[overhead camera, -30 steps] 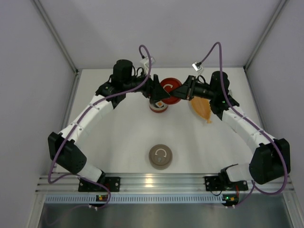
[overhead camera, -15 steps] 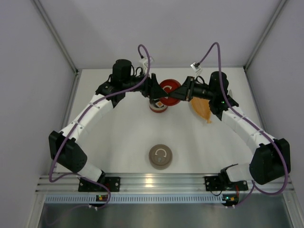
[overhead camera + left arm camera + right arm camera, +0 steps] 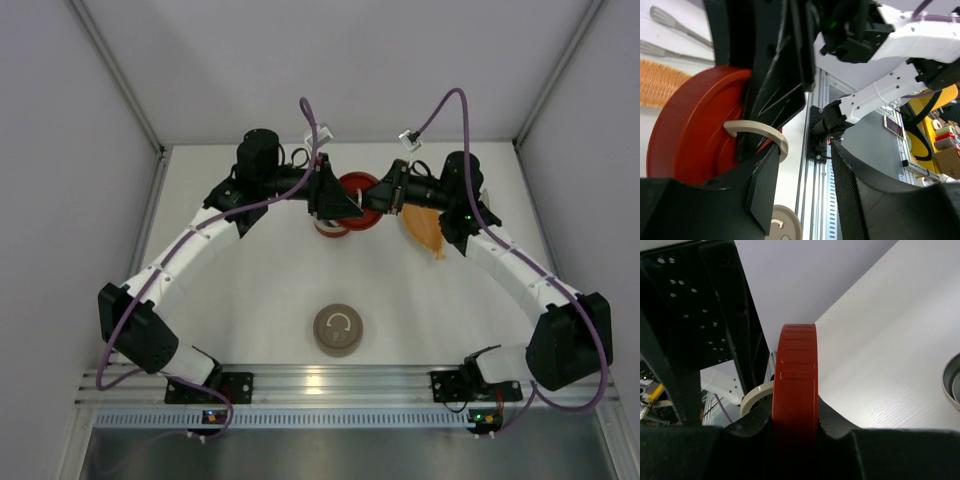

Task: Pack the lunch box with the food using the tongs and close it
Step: Adjust the box lid.

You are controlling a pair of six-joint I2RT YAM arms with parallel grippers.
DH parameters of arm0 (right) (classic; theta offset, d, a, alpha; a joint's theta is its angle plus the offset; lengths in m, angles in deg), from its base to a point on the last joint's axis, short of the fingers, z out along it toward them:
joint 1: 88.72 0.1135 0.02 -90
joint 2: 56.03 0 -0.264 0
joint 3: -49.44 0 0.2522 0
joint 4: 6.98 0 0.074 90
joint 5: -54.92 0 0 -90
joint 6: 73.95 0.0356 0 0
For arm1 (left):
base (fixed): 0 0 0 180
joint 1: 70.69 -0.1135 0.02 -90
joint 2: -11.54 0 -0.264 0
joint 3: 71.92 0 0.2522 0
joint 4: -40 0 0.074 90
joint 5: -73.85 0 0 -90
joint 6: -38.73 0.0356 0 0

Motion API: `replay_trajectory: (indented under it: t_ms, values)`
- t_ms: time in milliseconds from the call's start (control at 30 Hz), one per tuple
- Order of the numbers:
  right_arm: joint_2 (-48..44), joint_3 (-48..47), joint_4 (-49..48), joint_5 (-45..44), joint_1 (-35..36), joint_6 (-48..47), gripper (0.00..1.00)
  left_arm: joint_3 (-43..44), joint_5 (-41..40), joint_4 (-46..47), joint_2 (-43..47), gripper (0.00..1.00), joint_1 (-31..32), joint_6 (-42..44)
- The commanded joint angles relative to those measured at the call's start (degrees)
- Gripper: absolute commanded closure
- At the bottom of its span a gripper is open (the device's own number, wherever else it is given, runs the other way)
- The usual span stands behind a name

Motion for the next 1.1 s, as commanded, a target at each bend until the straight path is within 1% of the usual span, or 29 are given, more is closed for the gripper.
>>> replay_trajectory:
  t_ms: [0,100,167,267,300,367,400,433,500,533,667,733,833,933,967,1067]
  values:
    - [-0.4,-1.1,-2.2,0.0,0.9,-2.5,1.0,0.1,6.1,12.0,3.8,0.5,0.9,-4.7]
    - [-0.5,-0.8,-1.9,0.0,1.0,-2.7,1.0,0.2,5.5,12.4,4.0,0.49,1.0,-5.2]
    - [-0.6,-0.8,-1.9,0.2,0.9,-2.9,1.0,0.4,5.2,11.5,4.2,0.49,0.9,-3.8]
    - [-0.9,-0.9,-2.2,0.1,0.7,-2.4,1.0,2.0,-0.4,4.9,4.5,0.49,0.9,1.1]
    - [-0.7,-1.0,-2.6,0.0,0.5,-1.2,1.0,2.6,-4.8,0.6,4.6,0.48,0.9,2.8]
    - [-0.7,-1.1,-4.8,0.3,0.0,0.2,1.0,4.1,-8.2,-2.0,4.9,0.45,0.8,6.4]
    - [-0.6,-1.2,-5.8,0.4,-0.1,1.7,1.0,4.7,-9.8,-4.6,5.0,0.41,0.8,7.8]
    - [-0.6,-1.2,-6.2,0.3,-0.5,1.9,1.0,5.1,-12.6,-5.1,5.3,0.38,0.8,9.2]
    - [-0.5,-1.6,-6.6,0.0,-0.7,2.2,1.0,7.2,-15.9,-7.1,5.9,0.36,0.8,11.2]
    - [-0.5,-1.7,-6.6,-0.6,-1.0,2.3,1.0,7.8,-18.9,-8.4,6.1,0.36,0.8,12.8]
    - [0.2,-2.9,-9.2,-1.4,-1.2,4.4,1.0,8.5,-24.3,-9.8,7.2,0.35,0.9,15.7]
    - [0.7,-3.4,-11.1,-1.8,-1.2,5.2,1.0,9.4,-24.3,-11.8,6.3,0.37,0.9,16.3]
    - [1.2,-4.2,-15.2,-1.8,-1.2,7.1,1.0,8.4,-24.9,-11.9,6.5,0.37,0.9,16.9]
    - [1.2,-4.7,-17.6,-1.5,-1.3,7.2,1.0,9.1,-27.3,-12.7,6.5,0.38,1.0,19.3]
    - [1.3,-5.3,-17.4,-1.6,-1.2,6.5,1.0,9.5,-27.9,-13.5,6.4,0.4,1.3,20.2]
    - [1.6,-6.3,-16.8,-1.9,-1.2,6.2,1.0,10.4,-29.4,-15.0,5.9,0.42,2.4,22.6]
